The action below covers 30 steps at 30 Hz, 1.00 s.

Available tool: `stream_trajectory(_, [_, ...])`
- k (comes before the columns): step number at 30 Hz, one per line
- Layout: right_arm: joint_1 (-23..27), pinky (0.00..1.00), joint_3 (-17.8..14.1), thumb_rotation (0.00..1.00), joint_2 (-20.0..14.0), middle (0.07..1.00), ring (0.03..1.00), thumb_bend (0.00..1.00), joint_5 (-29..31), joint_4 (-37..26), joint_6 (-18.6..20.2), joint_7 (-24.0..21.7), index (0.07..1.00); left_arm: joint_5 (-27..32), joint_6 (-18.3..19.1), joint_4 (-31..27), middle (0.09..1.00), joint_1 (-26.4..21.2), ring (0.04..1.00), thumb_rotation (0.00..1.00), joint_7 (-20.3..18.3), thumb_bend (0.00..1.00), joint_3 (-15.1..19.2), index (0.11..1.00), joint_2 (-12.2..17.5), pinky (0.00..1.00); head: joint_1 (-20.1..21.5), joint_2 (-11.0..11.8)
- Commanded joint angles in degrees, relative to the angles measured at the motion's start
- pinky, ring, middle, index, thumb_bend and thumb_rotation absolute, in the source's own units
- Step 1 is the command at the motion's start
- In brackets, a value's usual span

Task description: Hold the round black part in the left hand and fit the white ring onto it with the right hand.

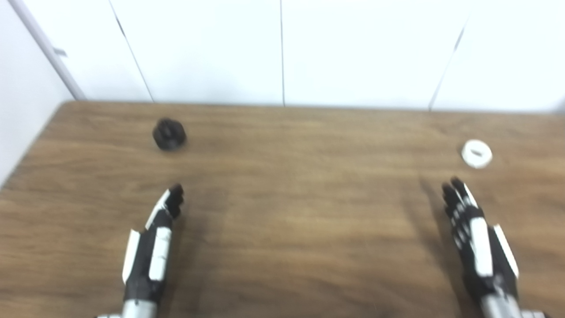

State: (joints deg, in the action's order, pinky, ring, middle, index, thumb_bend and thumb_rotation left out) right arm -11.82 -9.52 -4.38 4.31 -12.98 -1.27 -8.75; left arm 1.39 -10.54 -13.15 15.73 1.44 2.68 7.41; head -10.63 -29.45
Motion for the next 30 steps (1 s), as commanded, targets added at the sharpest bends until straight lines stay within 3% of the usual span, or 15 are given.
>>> stream_trajectory(1, [-4.23, 1.0, 0.62, 1.0, -0.91, 0.946, 0.97, 0.54, 0.16, 0.81, -0.95, 0.04, 0.959, -1.24, -2.11, 2.74, 0.933, -1.04, 0.937, 0.94, 0.46, 0.59, -0.33, 0.927, -1.73, 0.95, -0.52, 0.58])
stream_trajectory(6, [-3.69, 1.0, 0.56, 1.0, -1.04, 0.954, 0.985, 0.5, 0.89, 2.48, -2.15, -0.26, 0.967, -2.26, -2.65, 3.64, 0.926, -1.13, 0.933, 0.9, 1.03, 0.6, -0.67, 0.917, -2.48, 0.94, -1.97, 3.05])
stream_trajectory(14, [-3.16, 1.0, 0.9, 1.0, -1.3, 0.976, 1.0, 0.48, 1.47, 3.41, -2.66, -0.76, 0.988, -3.67, -3.03, 4.79, 0.936, -1.3, 0.95, 0.89, 1.0, 0.61, -1.13, 0.93, -2.08, 0.99, -1.96, 3.13])
stream_trajectory(17, [-3.23, 1.0, 0.97, 1.0, -1.23, 0.977, 1.0, 0.48, 1.4, 2.96, -1.96, -0.63, 0.99, -3.67, -2.31, 4.01, 0.946, -1.09, 0.965, 0.83, 1.13, 0.64, -0.98, 0.939, -2.22, 1.0, -1.49, 2.58])
stream_trajectory(19, [-3.3, 1.0, 0.98, 1.0, -1.17, 0.973, 1.0, 0.47, 1.04, 2.76, -1.63, -0.37, 0.985, -4.0, -1.76, 3.27, 0.945, -0.88, 0.968, 0.67, 1.42, 0.64, -0.88, 0.934, -2.43, 1.0, -1.28, 2.51])
stream_trajectory(20, [-3.3, 1.0, 0.93, 1.0, -1.18, 0.972, 1.0, 0.47, 0.89, 2.81, -1.65, -0.25, 0.984, -4.75, -1.41, 2.77, 0.945, -0.78, 0.969, 0.65, 2.07, 0.64, -0.65, 0.934, -2.75, 1.0, -1.04, 2.37])
stream_trajectory(21, [-3.28, 1.0, 0.89, 1.0, -1.23, 0.968, 0.995, 0.5, 0.8, 2.92, -1.69, -0.19, 0.978, -5.52, -1.09, 2.36, 0.932, -0.74, 0.952, 0.48, 2.7, 0.67, -0.4, 0.918, -3.01, 0.97, -1.04, 2.37])
stream_trajectory(26, [-3.07, 1.0, 0.84, 1.0, -1.62, 0.971, 0.999, 0.49, 1.33, 3.28, -1.83, -0.5, 0.98, -11.72, 2.04, -0.69, 0.91, -1.89, 0.937, 0.3, 6.69, 0.77, 0.93, 0.9, -3.22, 0.95, -1.12, 1.98])
stream_trajectory(30, [-3.06, 1.0, 0.85, 1.0, -1.7, 0.973, 1.0, 0.49, 1.44, 3.3, -1.5, -0.46, 0.983, -16.29, 5.49, -2.05, 0.896, -4.78, 0.929, 0.23, 8.73, 0.86, 2.16, 0.889, -1.55, 0.97, -1.29, 1.91])
